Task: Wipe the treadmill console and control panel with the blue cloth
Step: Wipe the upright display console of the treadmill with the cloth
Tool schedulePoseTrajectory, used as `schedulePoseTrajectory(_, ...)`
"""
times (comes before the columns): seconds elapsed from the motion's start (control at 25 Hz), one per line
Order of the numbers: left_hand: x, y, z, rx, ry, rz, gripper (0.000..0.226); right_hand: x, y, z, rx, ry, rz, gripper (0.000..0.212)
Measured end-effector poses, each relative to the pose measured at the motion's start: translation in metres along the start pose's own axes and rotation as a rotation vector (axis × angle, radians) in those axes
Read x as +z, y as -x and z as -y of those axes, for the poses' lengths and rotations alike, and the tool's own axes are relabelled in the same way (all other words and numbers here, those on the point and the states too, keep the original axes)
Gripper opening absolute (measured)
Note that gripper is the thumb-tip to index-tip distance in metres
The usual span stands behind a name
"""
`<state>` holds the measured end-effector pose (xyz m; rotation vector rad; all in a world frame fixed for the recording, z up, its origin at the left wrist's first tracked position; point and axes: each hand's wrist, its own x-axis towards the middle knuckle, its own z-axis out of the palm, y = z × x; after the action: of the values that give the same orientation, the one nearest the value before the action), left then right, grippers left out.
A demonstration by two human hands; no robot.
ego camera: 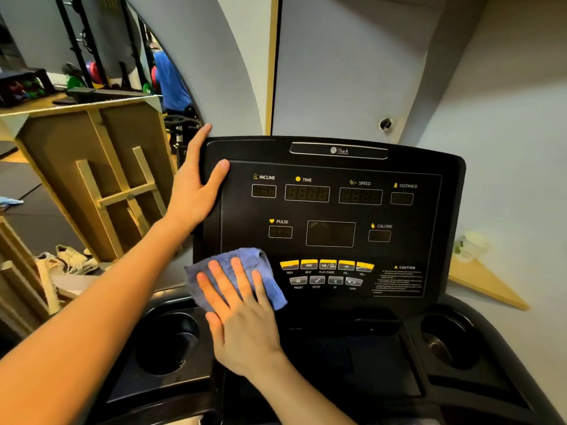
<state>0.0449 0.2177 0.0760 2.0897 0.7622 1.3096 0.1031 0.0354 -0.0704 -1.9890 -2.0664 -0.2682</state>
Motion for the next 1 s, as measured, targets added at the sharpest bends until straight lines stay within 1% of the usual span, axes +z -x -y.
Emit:
schedulePoseTrajectory(0.16,0.002,0.0,0.005,0.024,-0.016,-0.022,0.06,-0.004,0.011,-0.015,-0.012,-0.004,0.026,0.064)
schedulePoseTrajectory(0.32,0.003,0.003,0.005,0.035,-0.017,-0.036,0.06,-0.01,0.025,-0.032,-0.017,-0.004,0.042,0.065)
schedulePoseTrajectory(0.72,0.002,0.003,0.004,0.054,-0.017,-0.036,0.057,-0.018,0.067,-0.083,0.067,0.066,0.076,0.067)
schedulePoseTrajectory(1.0,0.004,0.005,-0.001,0.044,0.004,-0.043,0.055,-0.028,0.099,-0.127,0.126,0.122,0.067,0.068)
